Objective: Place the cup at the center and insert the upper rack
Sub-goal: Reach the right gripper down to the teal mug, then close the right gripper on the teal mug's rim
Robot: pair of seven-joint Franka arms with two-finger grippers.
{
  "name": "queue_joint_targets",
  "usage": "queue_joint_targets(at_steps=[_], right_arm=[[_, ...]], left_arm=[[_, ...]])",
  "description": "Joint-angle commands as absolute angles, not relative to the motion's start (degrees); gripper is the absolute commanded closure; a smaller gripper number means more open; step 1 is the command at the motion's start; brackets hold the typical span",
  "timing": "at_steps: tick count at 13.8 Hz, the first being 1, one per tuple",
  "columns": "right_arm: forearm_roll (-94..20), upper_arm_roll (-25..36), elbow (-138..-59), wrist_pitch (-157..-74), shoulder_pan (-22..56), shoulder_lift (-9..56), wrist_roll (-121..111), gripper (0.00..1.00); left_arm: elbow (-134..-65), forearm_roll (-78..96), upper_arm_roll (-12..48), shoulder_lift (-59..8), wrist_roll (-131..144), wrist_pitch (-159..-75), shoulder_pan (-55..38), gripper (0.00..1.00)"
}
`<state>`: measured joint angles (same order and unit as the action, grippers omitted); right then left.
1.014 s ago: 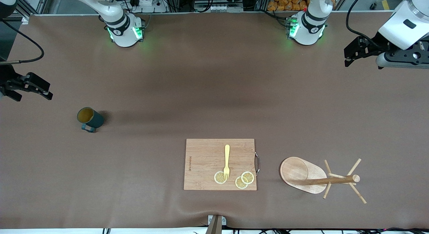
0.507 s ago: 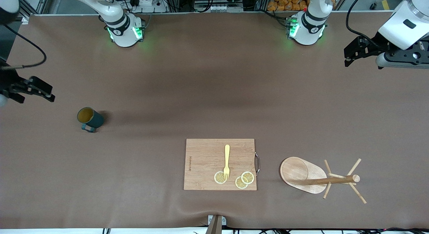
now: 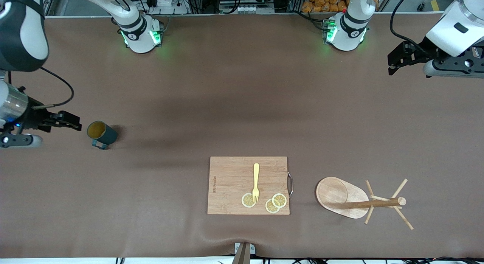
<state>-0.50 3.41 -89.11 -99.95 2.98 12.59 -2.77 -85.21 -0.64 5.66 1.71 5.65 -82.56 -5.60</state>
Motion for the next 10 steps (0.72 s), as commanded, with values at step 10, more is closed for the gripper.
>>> queue_joint_targets(at_steps=[10], right_arm=[[1.23,3.43,-114.59,-117.49,0.79,10.73,-3.25,0.0]], left_arm=[[-85.6,0.09,7.72,1.23,7.63,-81.65,-5.98,0.0]])
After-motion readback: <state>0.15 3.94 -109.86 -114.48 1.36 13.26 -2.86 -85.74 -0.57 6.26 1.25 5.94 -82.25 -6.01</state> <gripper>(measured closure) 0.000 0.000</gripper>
